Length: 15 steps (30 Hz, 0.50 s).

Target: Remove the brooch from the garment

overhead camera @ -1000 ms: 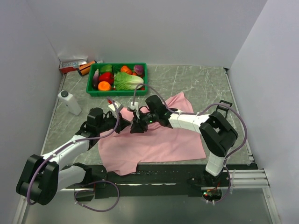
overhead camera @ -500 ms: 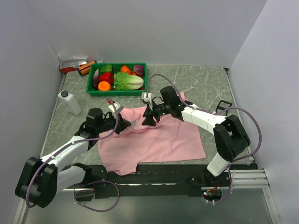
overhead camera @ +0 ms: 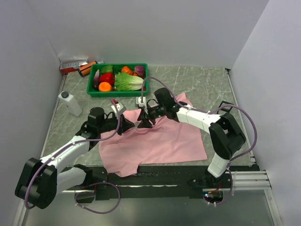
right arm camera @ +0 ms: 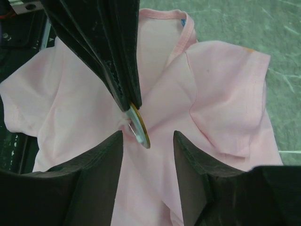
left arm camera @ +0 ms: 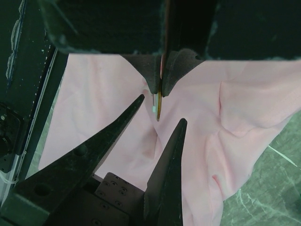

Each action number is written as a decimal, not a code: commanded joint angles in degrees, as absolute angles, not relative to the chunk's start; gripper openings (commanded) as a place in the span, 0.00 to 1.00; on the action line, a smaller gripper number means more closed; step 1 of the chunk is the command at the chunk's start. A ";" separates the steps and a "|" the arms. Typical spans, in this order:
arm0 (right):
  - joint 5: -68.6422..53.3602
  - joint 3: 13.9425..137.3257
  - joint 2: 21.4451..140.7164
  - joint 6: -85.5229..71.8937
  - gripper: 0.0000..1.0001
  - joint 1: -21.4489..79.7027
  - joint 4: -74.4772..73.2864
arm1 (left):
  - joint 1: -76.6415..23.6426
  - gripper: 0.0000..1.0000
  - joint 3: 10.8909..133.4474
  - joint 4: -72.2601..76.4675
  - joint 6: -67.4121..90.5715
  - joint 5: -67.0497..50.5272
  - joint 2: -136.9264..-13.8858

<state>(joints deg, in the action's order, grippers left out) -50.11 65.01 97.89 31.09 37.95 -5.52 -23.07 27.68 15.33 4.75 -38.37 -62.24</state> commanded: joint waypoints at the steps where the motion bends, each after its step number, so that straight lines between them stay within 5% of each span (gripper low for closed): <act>1: -52.56 67.85 98.79 32.43 0.51 38.41 -5.36 | -23.47 0.01 29.71 15.91 3.16 -40.52 -62.14; 6: -53.09 68.73 99.40 32.08 0.42 38.76 -6.76 | -23.55 0.01 29.44 16.70 3.78 -40.17 -62.40; 15: -51.77 68.82 99.84 33.75 0.45 39.55 -7.56 | -23.64 0.01 29.88 15.91 3.60 -39.90 -62.84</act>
<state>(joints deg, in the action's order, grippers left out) -51.70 66.17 99.20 31.99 38.76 -7.25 -23.35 27.68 14.98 4.08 -38.74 -62.52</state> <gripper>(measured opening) 0.448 0.033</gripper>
